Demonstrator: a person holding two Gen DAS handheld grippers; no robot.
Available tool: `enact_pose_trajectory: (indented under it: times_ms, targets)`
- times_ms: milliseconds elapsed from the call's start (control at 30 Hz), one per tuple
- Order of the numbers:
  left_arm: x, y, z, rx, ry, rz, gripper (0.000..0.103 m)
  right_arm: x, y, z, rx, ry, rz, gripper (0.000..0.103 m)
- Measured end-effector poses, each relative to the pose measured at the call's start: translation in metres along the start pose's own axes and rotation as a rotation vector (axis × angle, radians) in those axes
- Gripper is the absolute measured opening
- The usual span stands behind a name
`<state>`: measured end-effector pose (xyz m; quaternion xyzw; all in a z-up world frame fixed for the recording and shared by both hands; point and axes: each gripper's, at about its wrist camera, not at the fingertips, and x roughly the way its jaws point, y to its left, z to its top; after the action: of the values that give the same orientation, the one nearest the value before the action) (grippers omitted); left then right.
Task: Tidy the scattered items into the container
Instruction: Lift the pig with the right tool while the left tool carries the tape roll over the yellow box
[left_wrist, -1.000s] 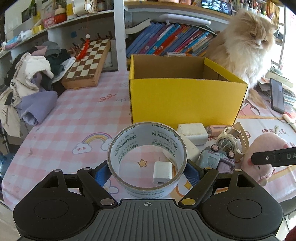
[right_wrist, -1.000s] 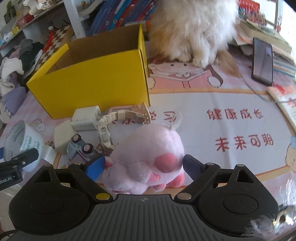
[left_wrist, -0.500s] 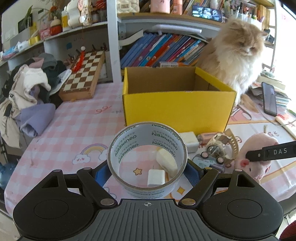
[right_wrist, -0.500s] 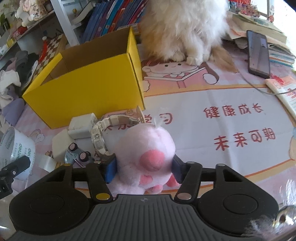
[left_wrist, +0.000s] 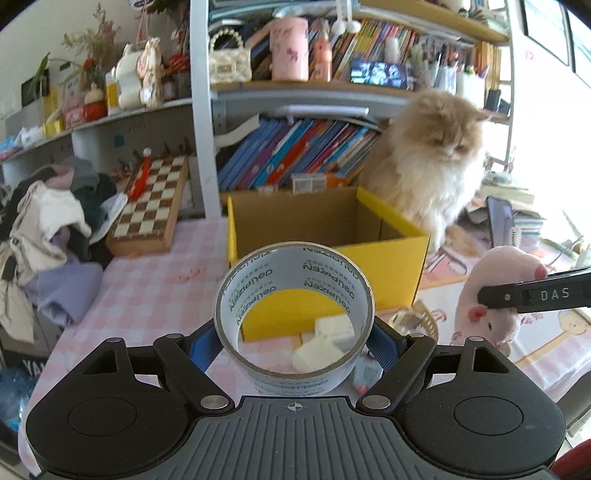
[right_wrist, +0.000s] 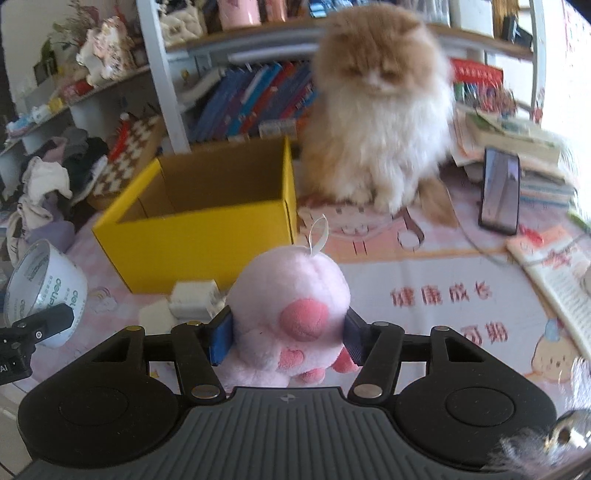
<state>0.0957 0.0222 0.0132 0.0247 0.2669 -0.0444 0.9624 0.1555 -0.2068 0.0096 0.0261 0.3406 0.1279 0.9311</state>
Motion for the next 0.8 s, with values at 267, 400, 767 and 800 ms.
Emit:
enact_pose_trajectory:
  times_ms: [267,400,767,800]
  targets:
    - [0.005,0.003,0.029,0.050,-0.063,-0.031,0.084,-0.001,0.016,0.030,-0.083,-0.043,0.056,0.058]
    - [0.015,0.004,0.048,0.065,-0.090,-0.039,0.084,0.008,0.024,0.050,-0.141,-0.072,0.085,0.058]
    - [0.085,0.006,0.102,0.135,-0.070,-0.016,0.084,0.074,0.038,0.128,-0.359,-0.124,0.158,0.058]
    - [0.094,0.007,0.104,0.145,-0.053,-0.015,0.084,0.084,0.039,0.134,-0.383,-0.121,0.166,0.058]
